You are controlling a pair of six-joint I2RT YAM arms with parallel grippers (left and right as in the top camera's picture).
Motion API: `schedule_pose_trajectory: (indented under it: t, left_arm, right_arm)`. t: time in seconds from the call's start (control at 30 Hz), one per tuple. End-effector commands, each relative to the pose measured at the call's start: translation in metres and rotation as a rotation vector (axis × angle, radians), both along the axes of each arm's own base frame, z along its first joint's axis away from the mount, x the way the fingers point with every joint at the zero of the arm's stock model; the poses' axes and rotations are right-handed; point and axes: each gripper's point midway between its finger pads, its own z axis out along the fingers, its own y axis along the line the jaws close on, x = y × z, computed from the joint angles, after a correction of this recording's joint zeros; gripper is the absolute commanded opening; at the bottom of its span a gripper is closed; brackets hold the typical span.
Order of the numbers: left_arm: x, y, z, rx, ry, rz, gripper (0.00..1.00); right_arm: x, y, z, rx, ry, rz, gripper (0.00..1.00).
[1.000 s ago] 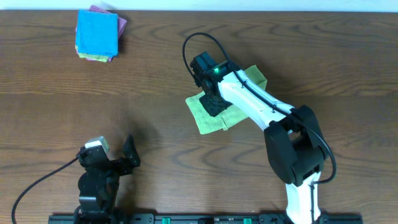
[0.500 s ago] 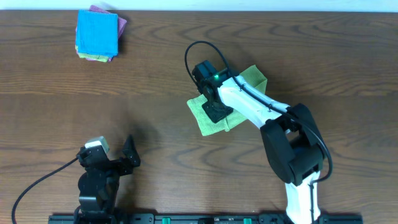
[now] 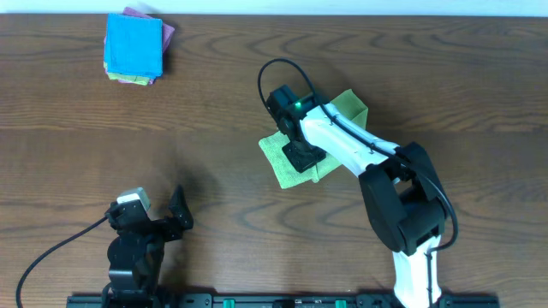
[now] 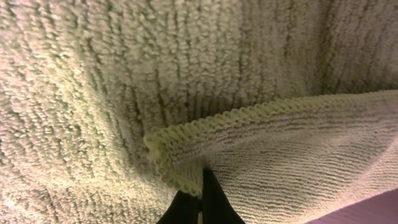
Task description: Fold the cloth
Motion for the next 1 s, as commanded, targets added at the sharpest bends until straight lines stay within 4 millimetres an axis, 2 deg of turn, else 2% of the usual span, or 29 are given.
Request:
schedule_pose_trajectory:
  t: [0.0,0.13,0.33,0.4,0.6,0.7,0.77,0.87,0.9,0.93,0.97]
  left_arm:
    - [-0.001,0.002,-0.009,0.004,0.019,0.010,0.95]
    - [-0.001,0.002,-0.009,0.004,0.019,0.010,0.95]
    - [-0.001,0.002,-0.009,0.004,0.019,0.010,0.95]
    - [-0.001,0.002,-0.009,0.004,0.019,0.010,0.95]
    - [-0.001,0.002,-0.009,0.004,0.019,0.010,0.95]
    - [-0.001,0.002,-0.009,0.004,0.019,0.010,0.95]
    - [-0.001,0.002,-0.009,0.004,0.019,0.010,0.95]
    - [-0.001,0.002,-0.009,0.004,0.019,0.010,0.95]
    - [-0.001,0.002,-0.009,0.004,0.019,0.010,0.95]
    - [-0.001,0.002,-0.009,0.004,0.019,0.010,0.96]
    - [-0.001,0.002,-0.009,0.004,0.019,0.010,0.95]
  right_arm:
    - [0.013,0.003,0.026,0.021,-0.083,-0.031,0.01]
    - [0.017,0.001,0.050,0.046,-0.141,-0.057,0.02]
    - [0.033,-0.038,0.095,0.049,-0.284,-0.282,0.02]
    - [0.036,-0.056,0.107,0.060,-0.306,-0.356,0.01]
    - [0.045,-0.119,0.163,0.086,-0.446,-0.513,0.01]
    - [0.038,-0.157,0.190,0.002,-0.534,-0.580,0.02]
    - [0.031,-0.176,0.198,-0.055,-0.553,-0.610,0.02]
    - [0.020,-0.184,0.195,-0.086,-0.509,-0.623,0.70]
    - [0.016,-0.186,0.193,-0.099,-0.493,-0.622,0.88]
    - [0.013,-0.187,0.193,-0.107,-0.481,-0.621,0.99]
    - [0.012,-0.188,0.192,-0.111,-0.475,-0.620,0.99]
